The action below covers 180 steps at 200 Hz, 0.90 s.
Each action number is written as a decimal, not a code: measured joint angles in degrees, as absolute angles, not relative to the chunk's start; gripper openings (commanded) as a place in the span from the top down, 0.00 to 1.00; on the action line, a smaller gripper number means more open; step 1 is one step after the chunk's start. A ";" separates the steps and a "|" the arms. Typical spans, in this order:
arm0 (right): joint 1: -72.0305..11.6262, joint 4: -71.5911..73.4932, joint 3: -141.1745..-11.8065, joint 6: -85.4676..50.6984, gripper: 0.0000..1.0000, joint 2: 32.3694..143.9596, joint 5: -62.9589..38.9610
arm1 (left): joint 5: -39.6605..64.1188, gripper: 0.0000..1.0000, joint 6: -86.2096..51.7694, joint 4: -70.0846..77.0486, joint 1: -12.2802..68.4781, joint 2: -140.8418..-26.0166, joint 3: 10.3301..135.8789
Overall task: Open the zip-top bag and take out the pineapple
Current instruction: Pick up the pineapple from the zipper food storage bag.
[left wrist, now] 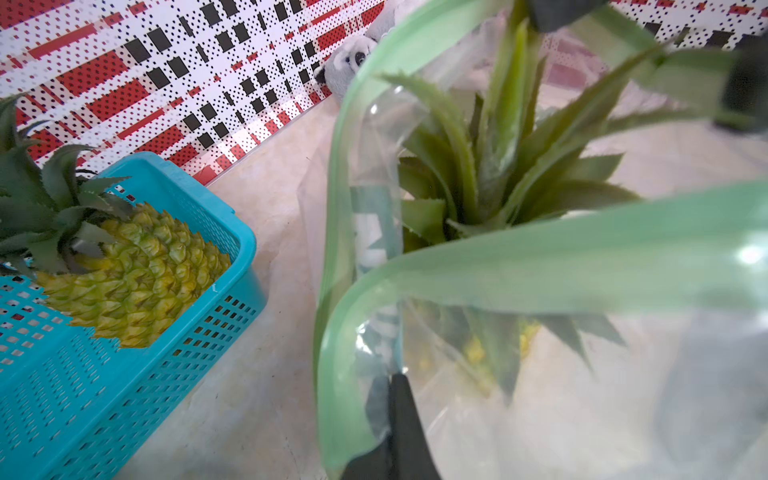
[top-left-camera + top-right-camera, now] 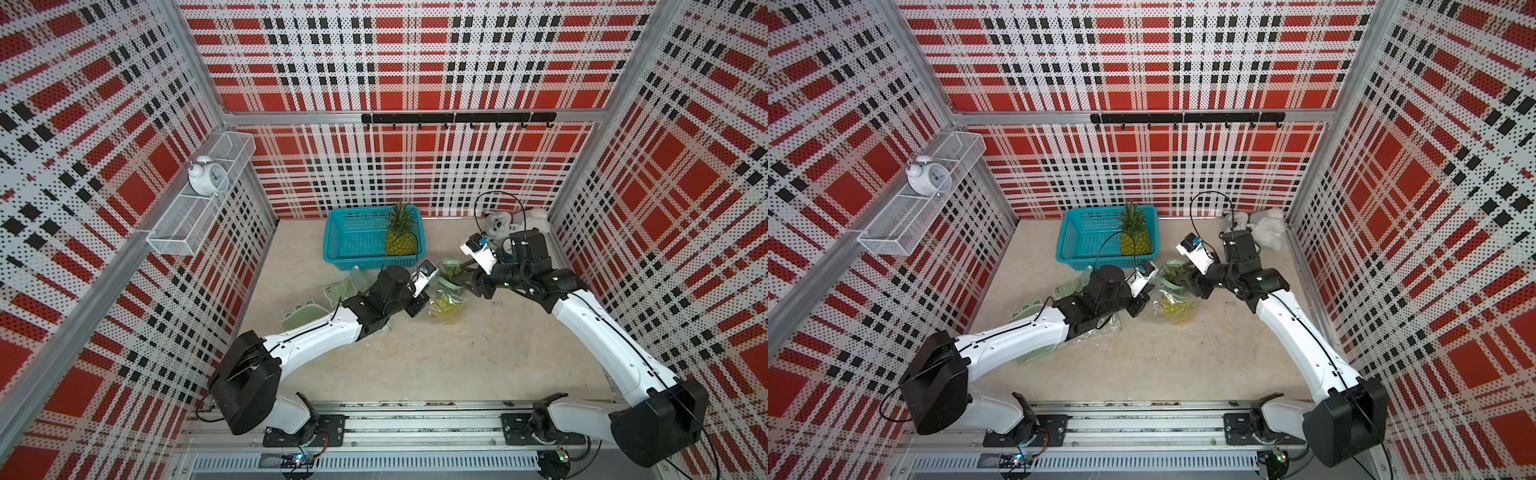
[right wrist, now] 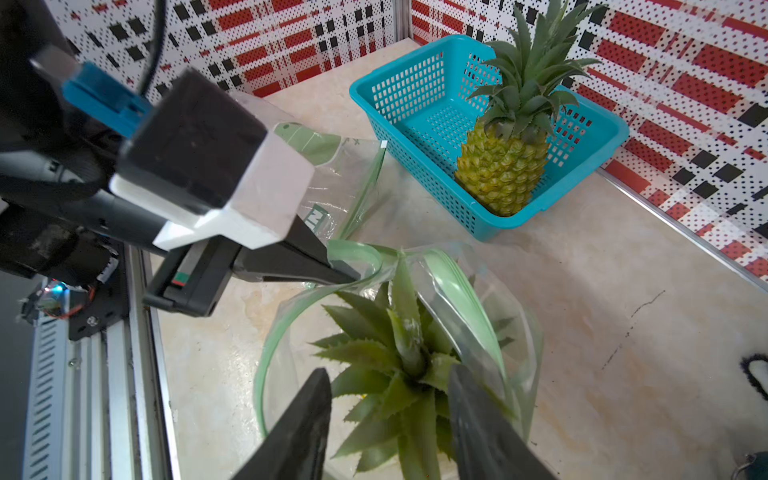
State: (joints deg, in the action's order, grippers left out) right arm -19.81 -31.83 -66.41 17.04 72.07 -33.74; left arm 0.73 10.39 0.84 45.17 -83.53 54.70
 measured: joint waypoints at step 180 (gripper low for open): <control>-25.39 -20.95 -62.43 13.96 1.00 75.44 -21.93 | 0.27 0.52 8.88 2.26 44.73 -82.24 54.46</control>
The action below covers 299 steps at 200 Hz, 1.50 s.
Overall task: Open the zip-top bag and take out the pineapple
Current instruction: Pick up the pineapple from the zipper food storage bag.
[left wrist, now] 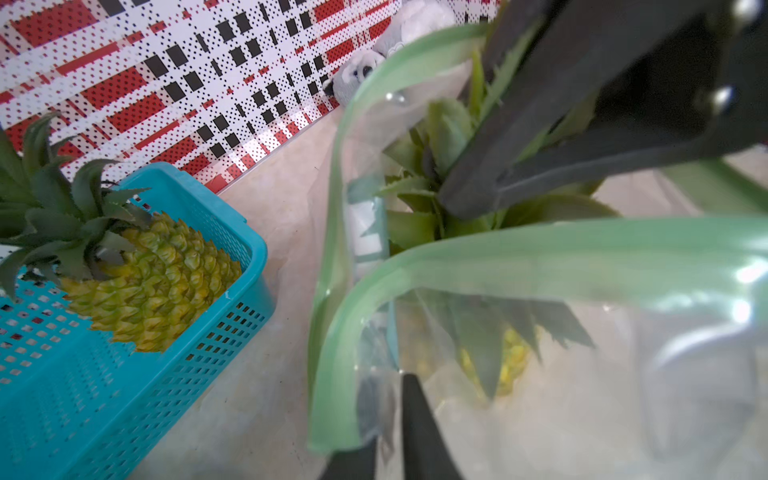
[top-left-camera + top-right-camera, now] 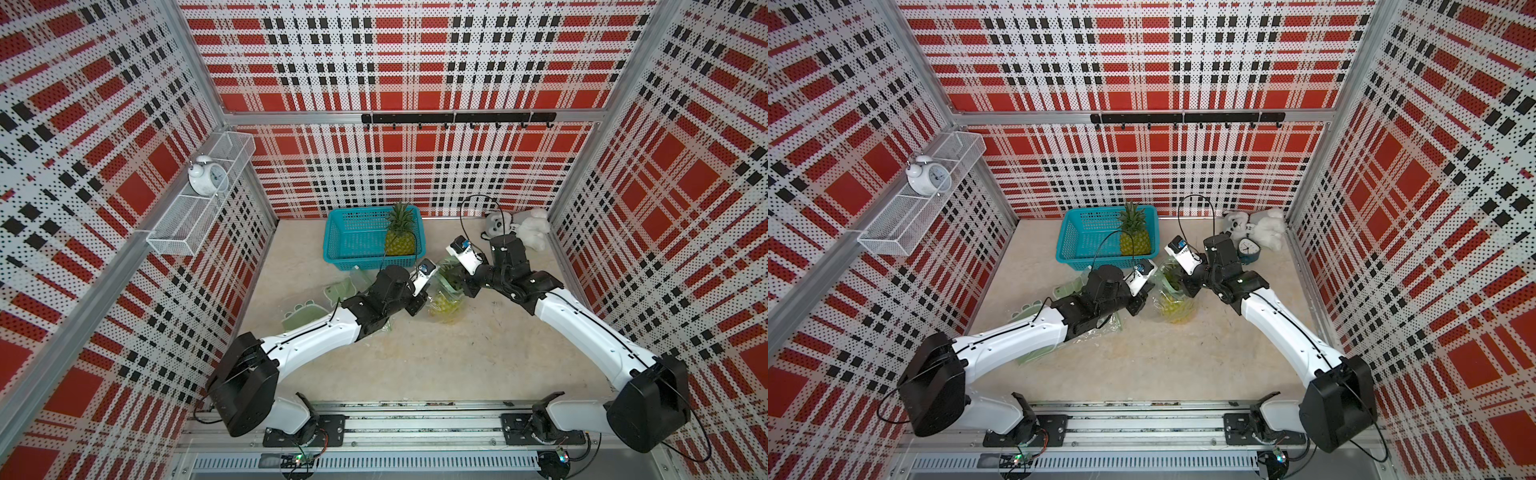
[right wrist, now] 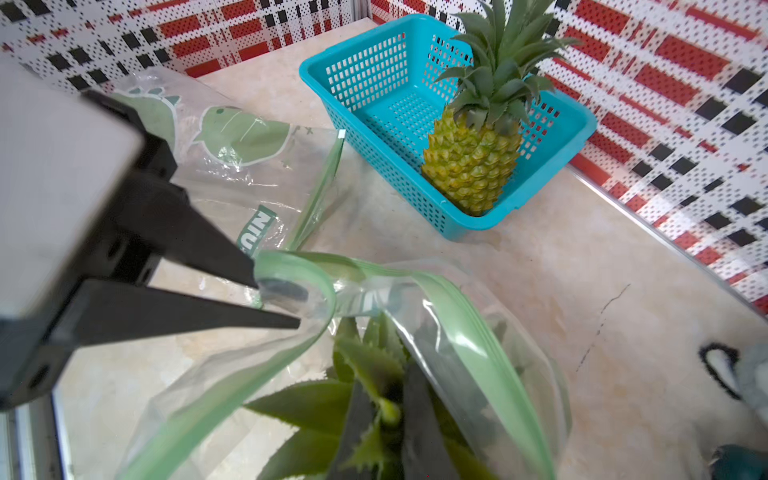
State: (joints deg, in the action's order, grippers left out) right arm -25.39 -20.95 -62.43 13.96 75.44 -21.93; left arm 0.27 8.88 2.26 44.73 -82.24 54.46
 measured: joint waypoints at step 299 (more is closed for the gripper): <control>-23.42 -20.62 -66.28 2.87 1.00 64.73 -25.65 | 4.03 0.09 -64.16 39.05 31.09 -73.23 24.77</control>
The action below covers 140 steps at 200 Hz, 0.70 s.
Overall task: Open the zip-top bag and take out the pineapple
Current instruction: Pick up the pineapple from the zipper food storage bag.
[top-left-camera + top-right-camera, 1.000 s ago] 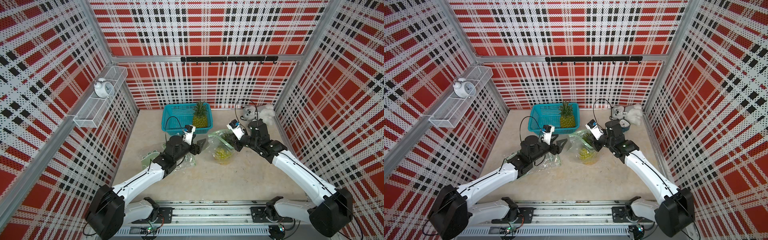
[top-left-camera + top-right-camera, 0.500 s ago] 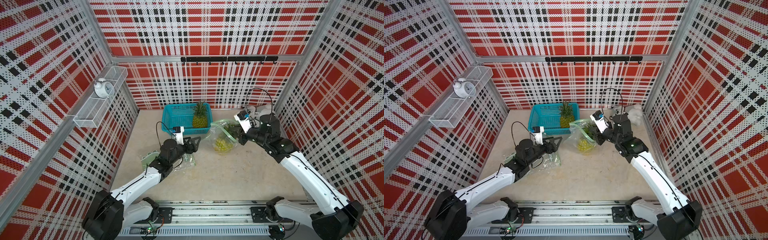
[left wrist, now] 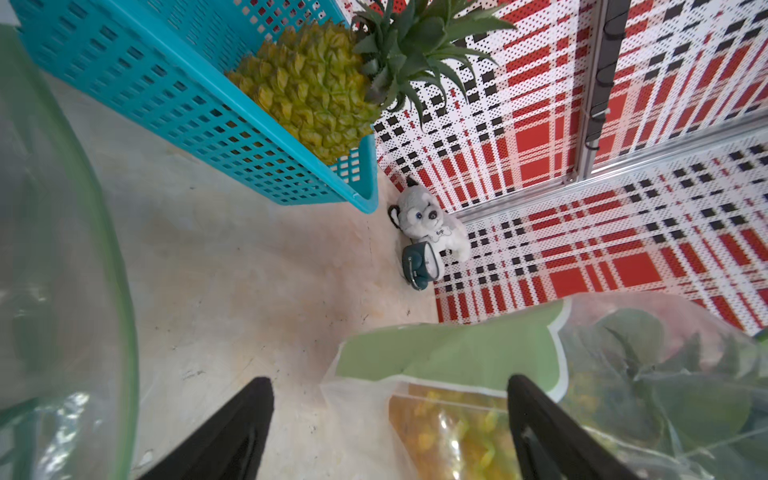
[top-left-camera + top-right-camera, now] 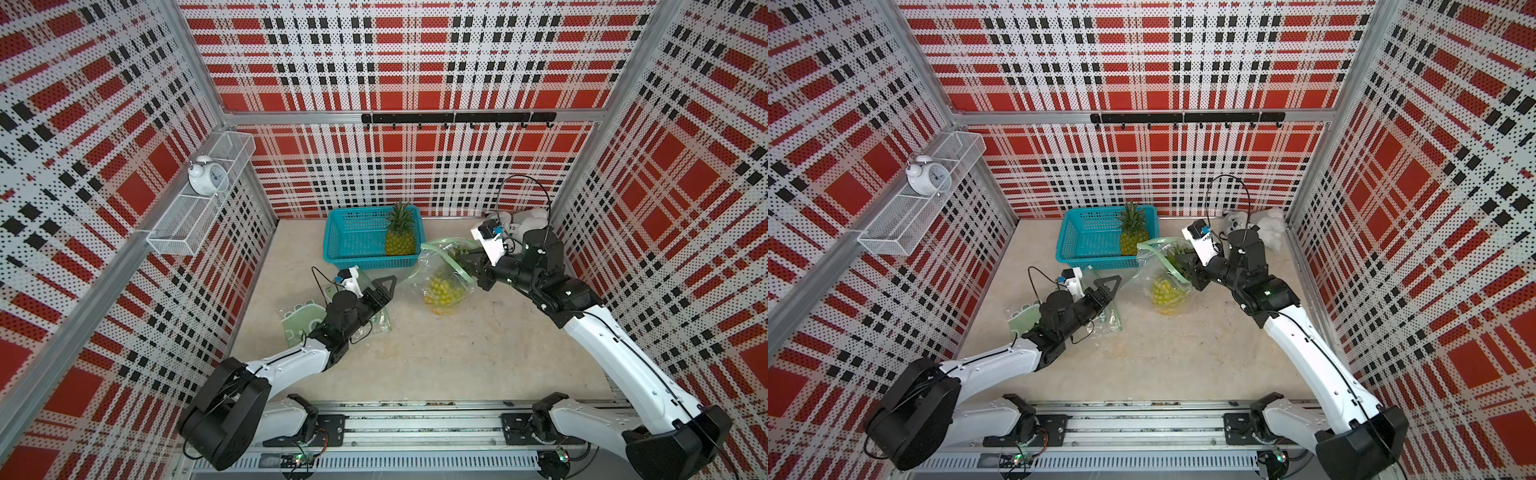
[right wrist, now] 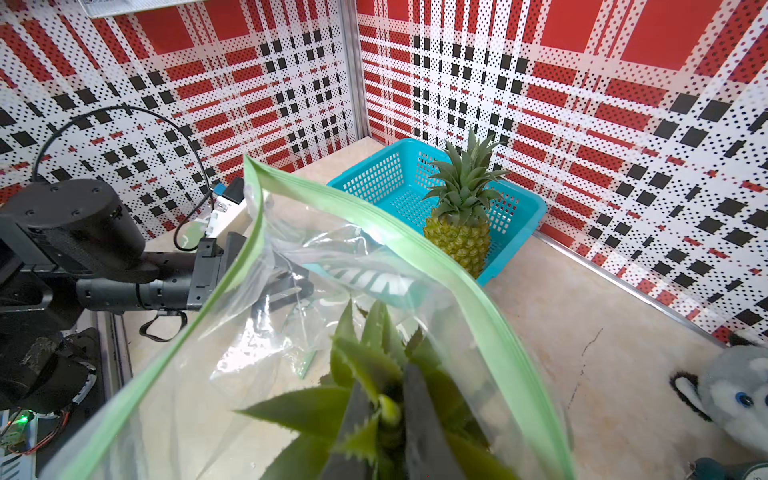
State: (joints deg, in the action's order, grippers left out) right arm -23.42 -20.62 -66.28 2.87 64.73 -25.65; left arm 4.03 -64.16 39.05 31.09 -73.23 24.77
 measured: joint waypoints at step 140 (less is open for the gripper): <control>-23.42 -17.10 -66.48 -0.40 1.00 64.75 -28.27 | 5.43 0.73 -74.46 60.05 33.15 -86.28 23.70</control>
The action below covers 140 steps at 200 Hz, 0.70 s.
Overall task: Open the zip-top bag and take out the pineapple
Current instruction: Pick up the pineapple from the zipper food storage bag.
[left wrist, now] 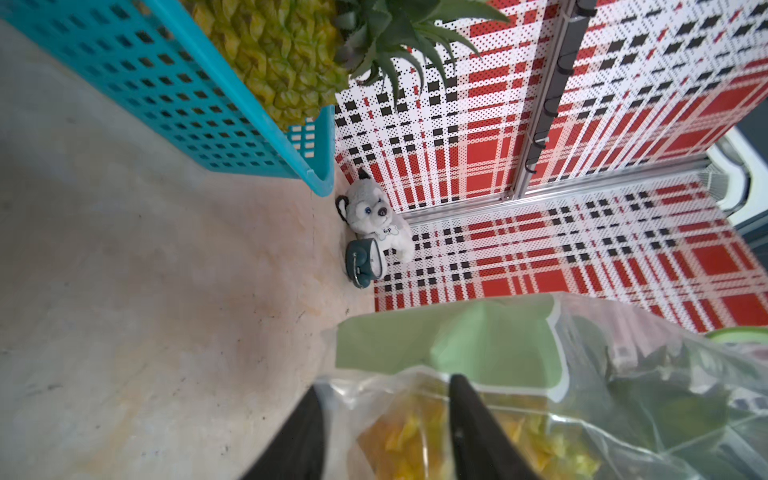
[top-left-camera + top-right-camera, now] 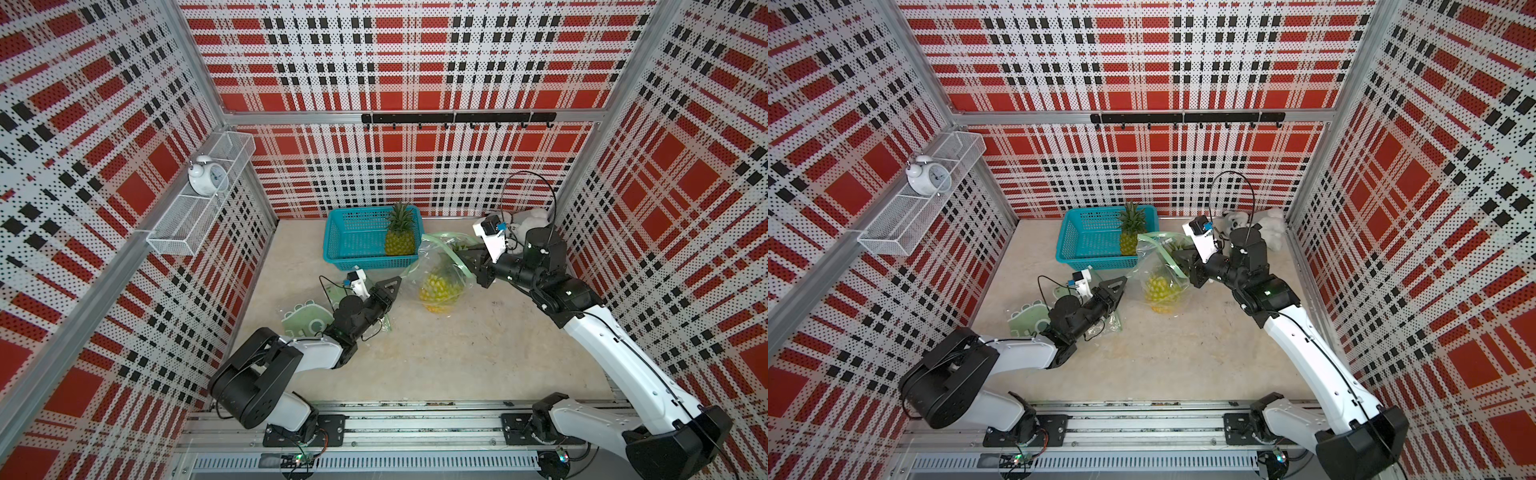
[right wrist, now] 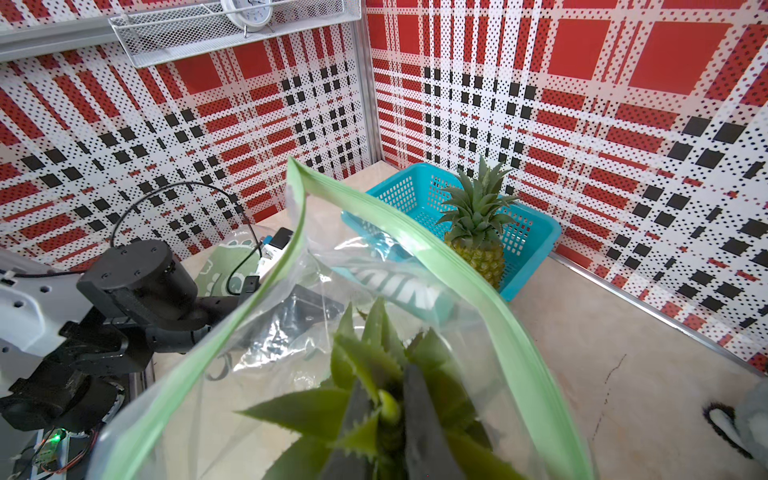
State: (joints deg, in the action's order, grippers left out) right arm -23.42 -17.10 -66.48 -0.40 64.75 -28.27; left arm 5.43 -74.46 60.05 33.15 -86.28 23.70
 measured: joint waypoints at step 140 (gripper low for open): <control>-23.42 -15.22 -66.43 -1.63 1.00 64.23 -31.33 | -5.87 1.00 -57.82 39.18 36.91 -88.55 31.20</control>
